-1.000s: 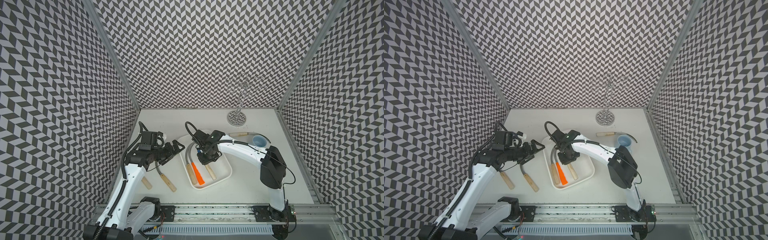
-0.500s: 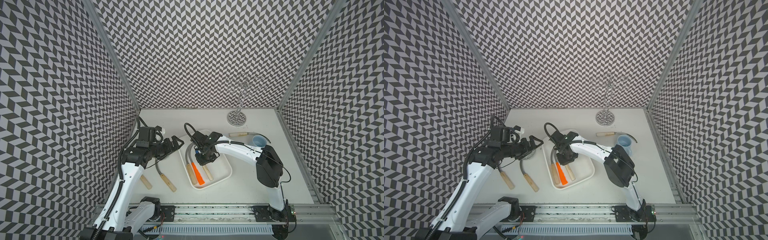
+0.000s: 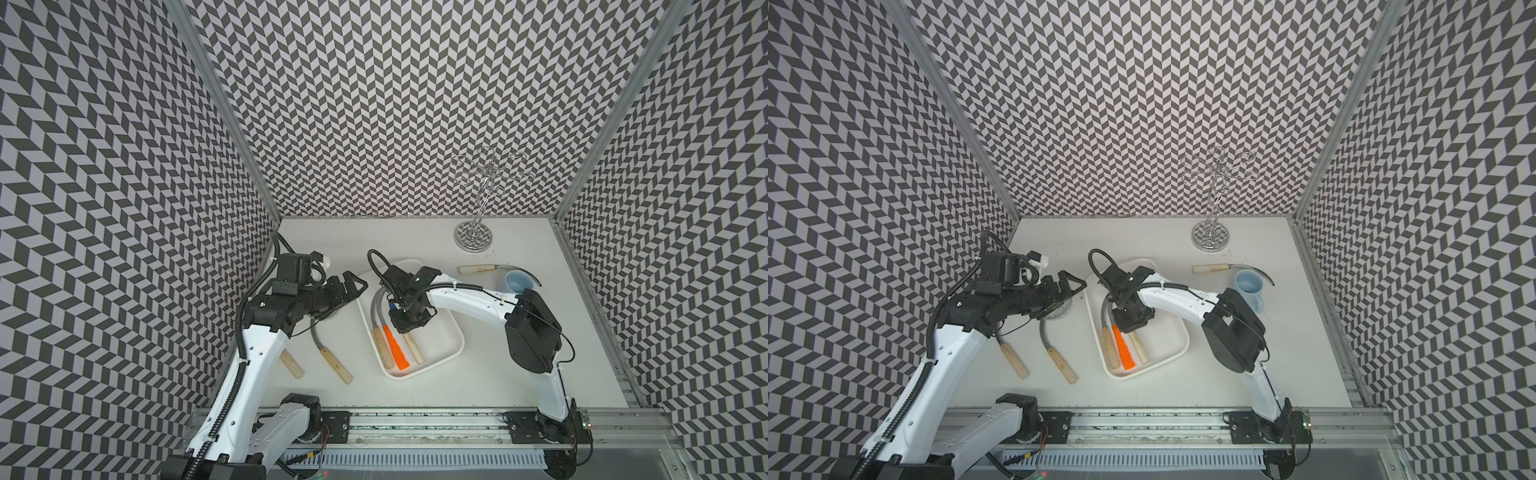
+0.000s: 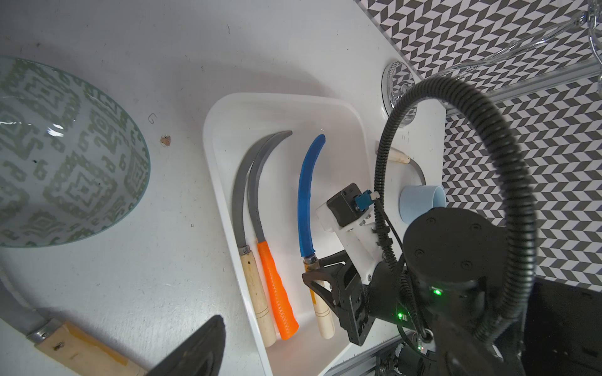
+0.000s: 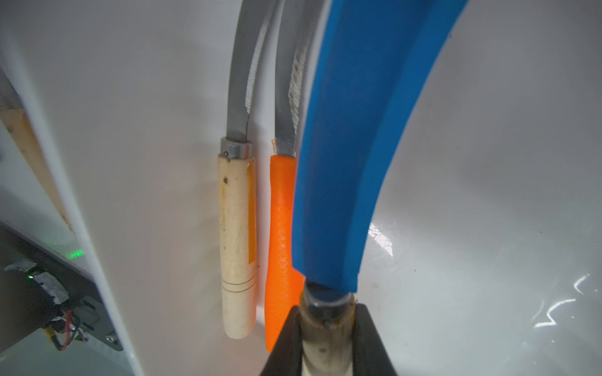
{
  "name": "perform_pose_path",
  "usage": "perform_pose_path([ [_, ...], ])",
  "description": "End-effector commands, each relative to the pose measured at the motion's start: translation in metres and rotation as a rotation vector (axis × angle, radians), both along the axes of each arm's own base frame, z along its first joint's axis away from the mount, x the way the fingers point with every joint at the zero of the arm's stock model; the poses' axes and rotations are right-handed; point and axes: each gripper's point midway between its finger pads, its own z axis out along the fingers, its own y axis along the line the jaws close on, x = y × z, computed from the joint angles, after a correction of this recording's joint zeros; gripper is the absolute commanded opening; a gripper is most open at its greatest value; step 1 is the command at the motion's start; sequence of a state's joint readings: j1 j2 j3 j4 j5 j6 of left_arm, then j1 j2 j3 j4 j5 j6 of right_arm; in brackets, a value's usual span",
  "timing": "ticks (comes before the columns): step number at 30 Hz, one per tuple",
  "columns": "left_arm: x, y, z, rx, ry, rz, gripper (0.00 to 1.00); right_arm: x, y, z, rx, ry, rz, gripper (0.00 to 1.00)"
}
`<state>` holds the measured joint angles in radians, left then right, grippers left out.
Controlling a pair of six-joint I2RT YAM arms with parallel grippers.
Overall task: Put small sickles into storage boxes
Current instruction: Place the sickle in the storage box.
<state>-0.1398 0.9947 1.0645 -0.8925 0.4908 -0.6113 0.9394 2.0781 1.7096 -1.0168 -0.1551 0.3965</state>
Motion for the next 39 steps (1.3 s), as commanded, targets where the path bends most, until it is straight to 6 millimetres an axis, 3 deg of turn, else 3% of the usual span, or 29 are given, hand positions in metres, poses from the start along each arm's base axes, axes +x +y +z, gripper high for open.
perform_pose_path([
  [1, 0.002, -0.002, 0.002, 0.000, -0.017, -0.011, 1.00, 0.001, 0.004, -0.011, 0.006, 0.014, 0.009, 0.04],
  [20, 0.004, -0.006, 0.006, 0.024, -0.034, -0.031, 1.00, 0.004, 0.010, -0.039, -0.007, 0.030, 0.004, 0.04],
  [39, 0.001, -0.007, 0.008, 0.012, -0.036, -0.028, 1.00, 0.005, 0.021, -0.048, 0.016, 0.072, -0.009, 0.04],
])
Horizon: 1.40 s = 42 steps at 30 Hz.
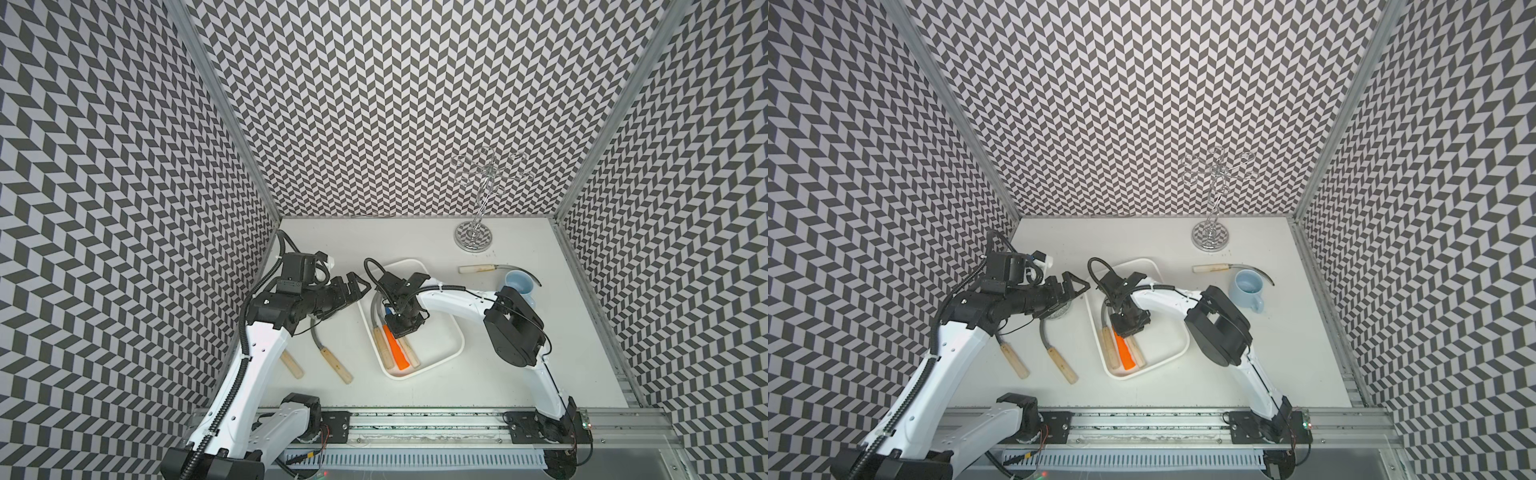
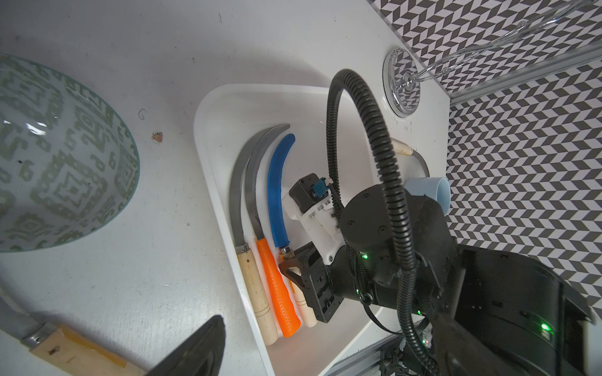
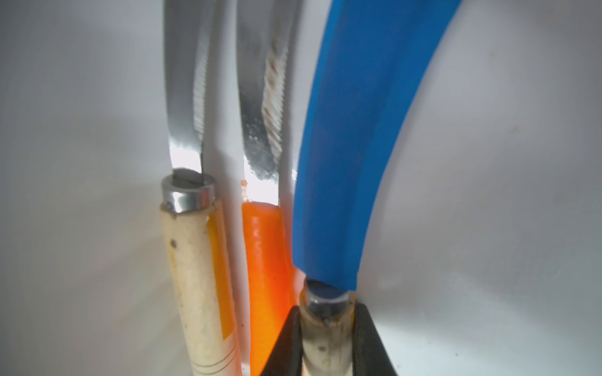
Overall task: Put small sickles into storage boxes
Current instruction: Place the sickle in the storage box.
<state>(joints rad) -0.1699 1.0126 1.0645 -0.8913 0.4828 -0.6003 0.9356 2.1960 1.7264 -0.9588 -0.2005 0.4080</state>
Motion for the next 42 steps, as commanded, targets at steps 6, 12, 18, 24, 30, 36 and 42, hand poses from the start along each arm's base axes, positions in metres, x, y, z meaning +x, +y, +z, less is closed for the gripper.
perform_pose_path([
  [6, 0.001, 0.000, 0.013, -0.003, -0.046, 0.004, 1.00, 0.001, 0.008, -0.011, 0.033, 0.029, -0.010, 0.05],
  [12, 0.000, 0.000, 0.014, -0.004, -0.046, 0.004, 1.00, 0.003, 0.006, -0.012, 0.023, 0.025, -0.013, 0.10],
  [18, 0.001, 0.000, 0.013, -0.007, -0.043, 0.002, 1.00, 0.007, 0.001, -0.011, 0.009, 0.014, -0.021, 0.15],
  [24, 0.000, 0.000, 0.011, -0.008, -0.039, 0.004, 1.00, 0.010, -0.001, -0.008, 0.005, 0.002, -0.028, 0.20],
  [30, -0.001, -0.001, 0.009, -0.011, -0.034, 0.005, 1.00, 0.014, -0.004, -0.004, -0.002, -0.012, -0.030, 0.24],
  [36, -0.002, 0.000, 0.006, -0.015, -0.027, 0.008, 1.00, 0.015, -0.005, -0.002, -0.003, -0.022, -0.024, 0.32],
  [42, -0.004, -0.001, 0.003, -0.024, -0.016, 0.006, 1.00, 0.016, -0.006, 0.001, -0.005, -0.025, -0.022, 0.38],
])
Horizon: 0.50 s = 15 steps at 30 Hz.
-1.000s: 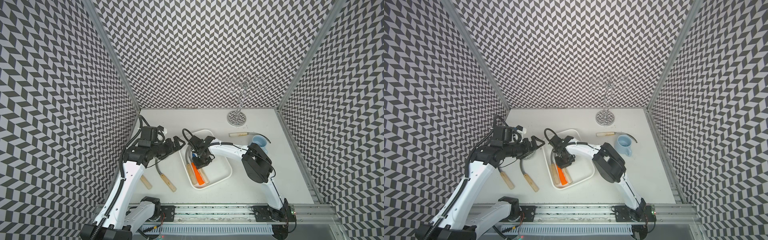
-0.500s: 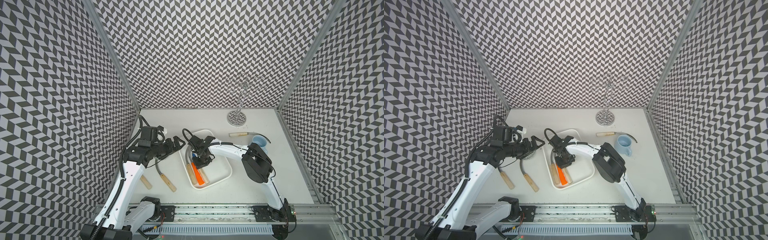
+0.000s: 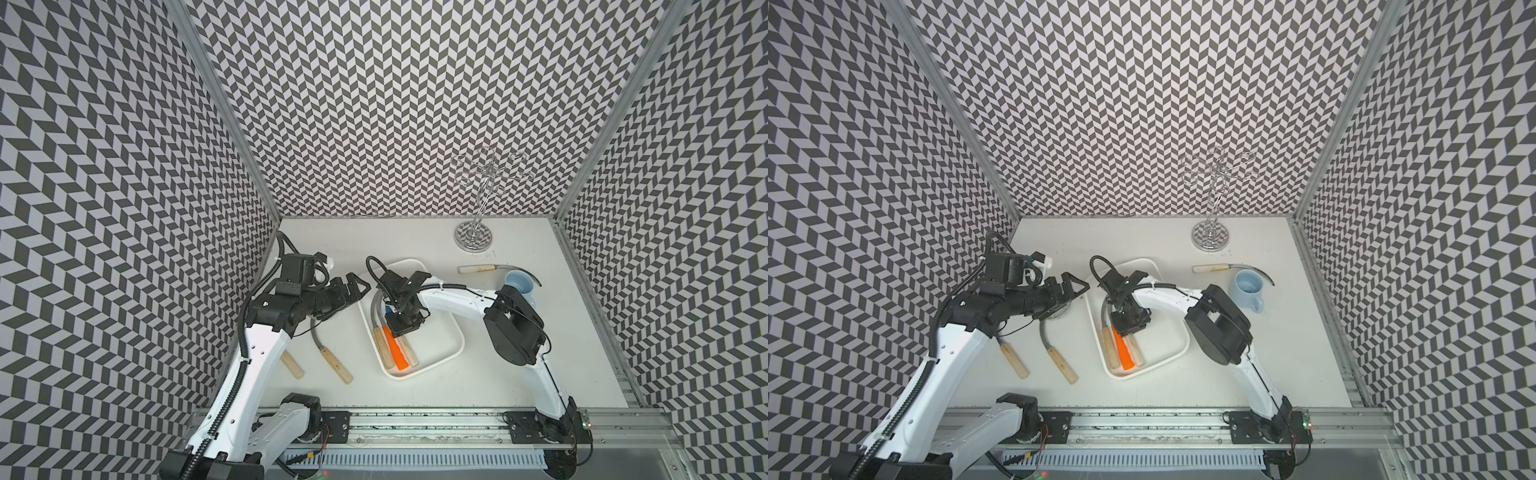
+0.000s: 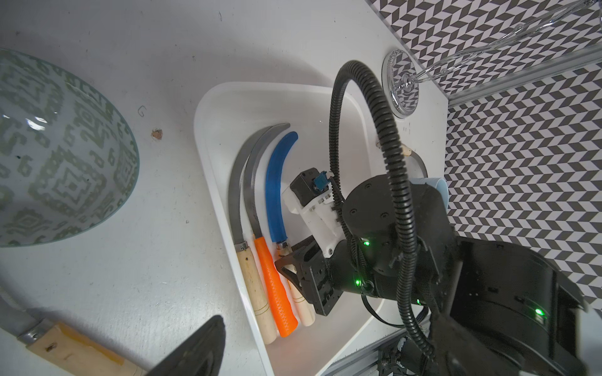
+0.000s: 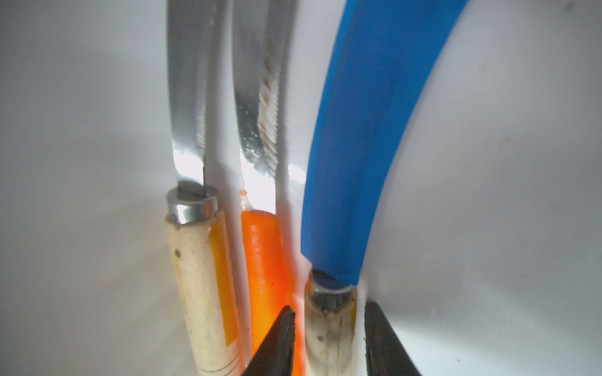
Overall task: Put small sickles into storage boxes
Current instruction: Place the sickle in the storage box.
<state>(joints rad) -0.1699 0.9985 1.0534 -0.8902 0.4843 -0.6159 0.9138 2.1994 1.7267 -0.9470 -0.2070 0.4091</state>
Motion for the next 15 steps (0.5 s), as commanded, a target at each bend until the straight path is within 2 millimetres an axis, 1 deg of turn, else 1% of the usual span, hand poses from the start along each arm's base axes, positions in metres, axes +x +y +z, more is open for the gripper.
perform_pose_path([
  [1, -0.002, -0.001, 0.003, -0.015, -0.019, -0.002, 1.00, 0.006, -0.005, 0.002, -0.019, -0.025, -0.001, 0.39],
  [4, -0.004, -0.002, 0.001, -0.019, -0.014, -0.002, 1.00, 0.006, -0.006, 0.003, -0.021, -0.026, 0.001, 0.43],
  [9, -0.006, -0.001, -0.003, -0.018, -0.005, -0.003, 1.00, 0.008, -0.010, 0.008, -0.032, -0.040, -0.004, 0.47],
  [15, -0.003, -0.002, -0.004, -0.019, -0.006, -0.001, 1.00, 0.018, -0.021, 0.021, -0.050, -0.073, -0.024, 0.49],
])
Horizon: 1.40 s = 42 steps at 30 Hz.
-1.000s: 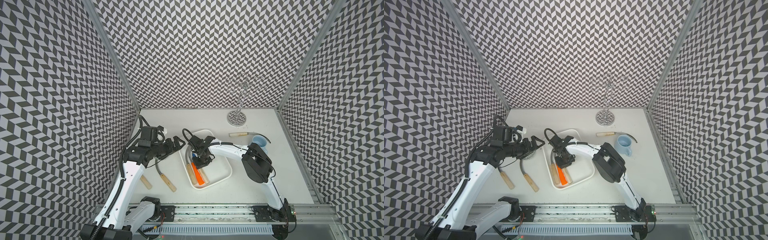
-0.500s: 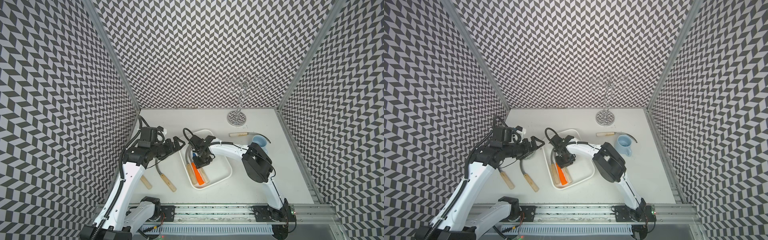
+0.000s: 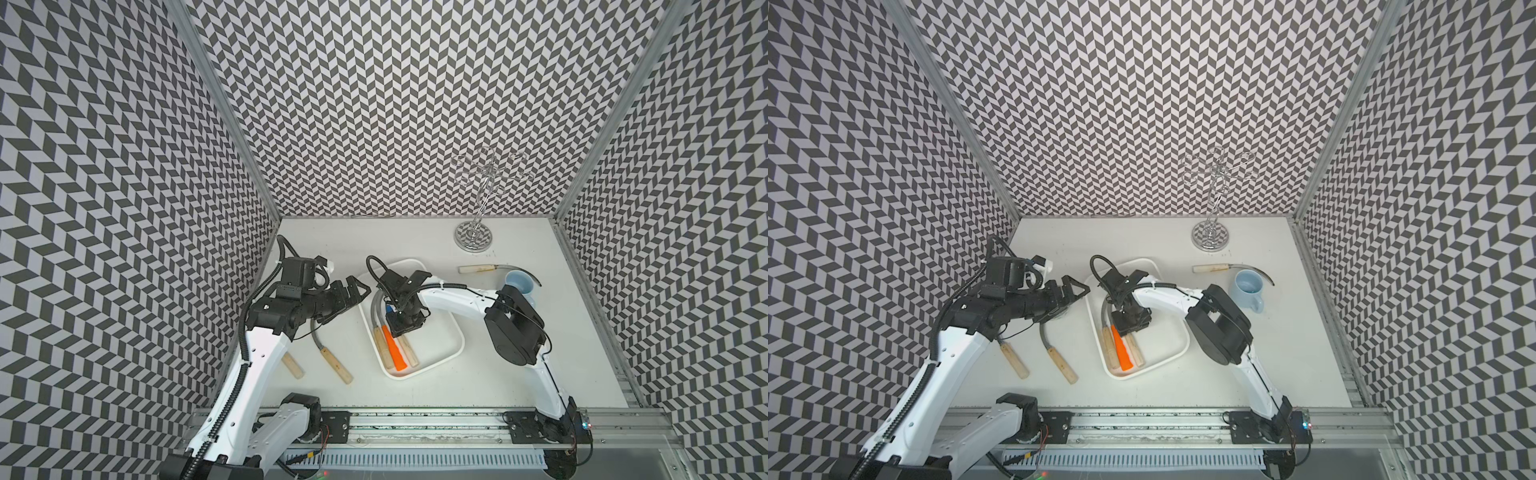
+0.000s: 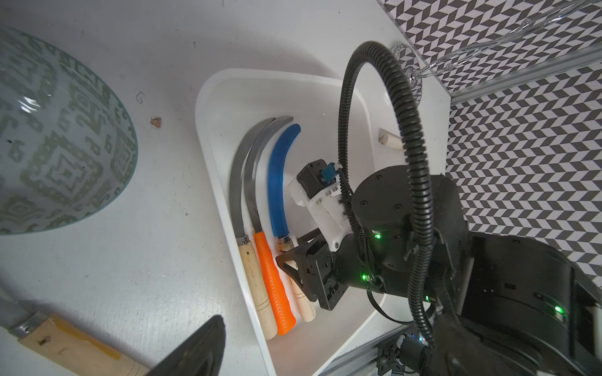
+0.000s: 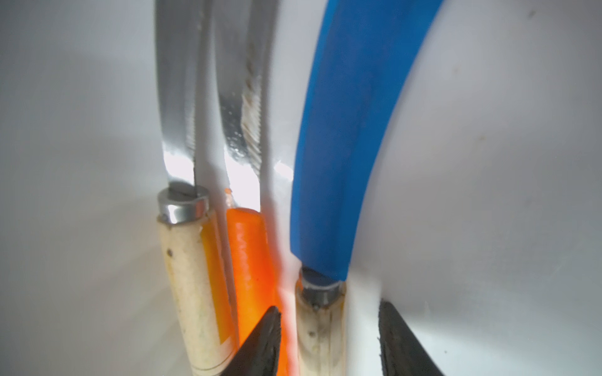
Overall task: Put small sickles into storage boxes
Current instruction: Place the sickle in the storage box.
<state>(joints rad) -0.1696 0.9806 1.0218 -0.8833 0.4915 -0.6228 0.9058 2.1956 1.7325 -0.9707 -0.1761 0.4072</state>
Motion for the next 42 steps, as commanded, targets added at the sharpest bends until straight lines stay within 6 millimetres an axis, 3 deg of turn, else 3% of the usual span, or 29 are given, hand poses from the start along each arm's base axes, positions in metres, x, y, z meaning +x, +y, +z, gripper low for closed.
perform_pose_path([
  [1, 0.003, -0.002, 0.002, -0.014, -0.018, -0.001, 1.00, 0.014, -0.015, 0.022, -0.022, -0.061, -0.017, 0.49],
  [4, 0.004, -0.002, 0.003, -0.020, -0.021, 0.000, 1.00, 0.016, -0.018, 0.034, -0.014, -0.079, -0.022, 0.49],
  [10, 0.005, 0.003, -0.008, 0.010, 0.005, 0.020, 1.00, 0.012, -0.016, 0.079, 0.075, -0.112, -0.039, 0.53],
  [18, -0.008, 0.005, 0.003, -0.020, -0.017, 0.055, 1.00, -0.007, -0.020, 0.140, 0.238, -0.150, -0.088, 0.82],
  [22, -0.019, 0.007, 0.000, -0.021, -0.012, 0.052, 1.00, -0.017, -0.035, 0.152, 0.244, -0.181, -0.129, 0.92],
  [23, -0.022, 0.007, 0.000, -0.018, -0.013, 0.050, 1.00, -0.020, -0.039, 0.154, 0.246, -0.186, -0.137, 0.99],
  [33, -0.043, 0.022, -0.020, 0.028, 0.033, 0.118, 1.00, -0.042, -0.073, 0.200, 0.367, -0.298, -0.156, 1.00],
  [42, -0.062, 0.059, -0.076, 0.150, 0.206, 0.345, 1.00, -0.071, -0.086, 0.211, 0.449, -0.305, -0.034, 1.00],
])
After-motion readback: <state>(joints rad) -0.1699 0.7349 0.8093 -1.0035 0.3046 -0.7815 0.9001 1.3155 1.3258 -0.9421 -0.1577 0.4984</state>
